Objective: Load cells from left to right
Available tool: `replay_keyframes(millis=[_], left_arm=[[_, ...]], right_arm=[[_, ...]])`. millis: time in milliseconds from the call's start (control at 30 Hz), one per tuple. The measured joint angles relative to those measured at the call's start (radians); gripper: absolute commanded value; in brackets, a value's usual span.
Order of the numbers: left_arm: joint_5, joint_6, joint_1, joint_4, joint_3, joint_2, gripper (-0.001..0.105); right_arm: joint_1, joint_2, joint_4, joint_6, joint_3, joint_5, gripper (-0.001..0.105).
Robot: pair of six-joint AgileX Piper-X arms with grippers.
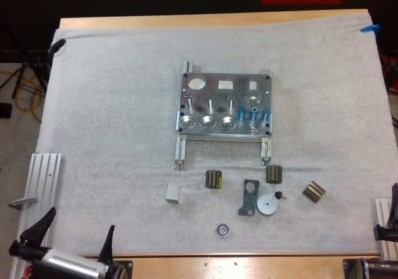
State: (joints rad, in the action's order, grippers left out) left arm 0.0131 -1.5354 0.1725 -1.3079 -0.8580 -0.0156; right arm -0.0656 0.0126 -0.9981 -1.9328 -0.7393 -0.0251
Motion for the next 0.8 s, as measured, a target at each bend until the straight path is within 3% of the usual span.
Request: replay_keyframes(millis=[167, 400, 567, 800], left_arm=[[0.010, 0.000, 0.000, 0.067, 0.095, 0.000, 0.097], [0.115, -0.016, 0.000, 0.263, 0.247, 0.002, 0.097], [0.132, -0.028, 0.000, 0.319, 0.293, 0.002, 0.097], [0.140, -0.060, 0.000, 0.281, 0.312, 0.002, 0.097]], right_arm=[[0.000, 0.000, -0.011, 0.020, 0.035, -0.013, 0.064], [0.000, 0.000, -0.023, 0.032, 0.092, -0.037, 0.064], [0.000, 0.000, -0.039, 0.047, 0.123, -0.037, 0.064], [0.000, 0.000, -0.039, 0.047, 0.179, -0.039, 0.064]])
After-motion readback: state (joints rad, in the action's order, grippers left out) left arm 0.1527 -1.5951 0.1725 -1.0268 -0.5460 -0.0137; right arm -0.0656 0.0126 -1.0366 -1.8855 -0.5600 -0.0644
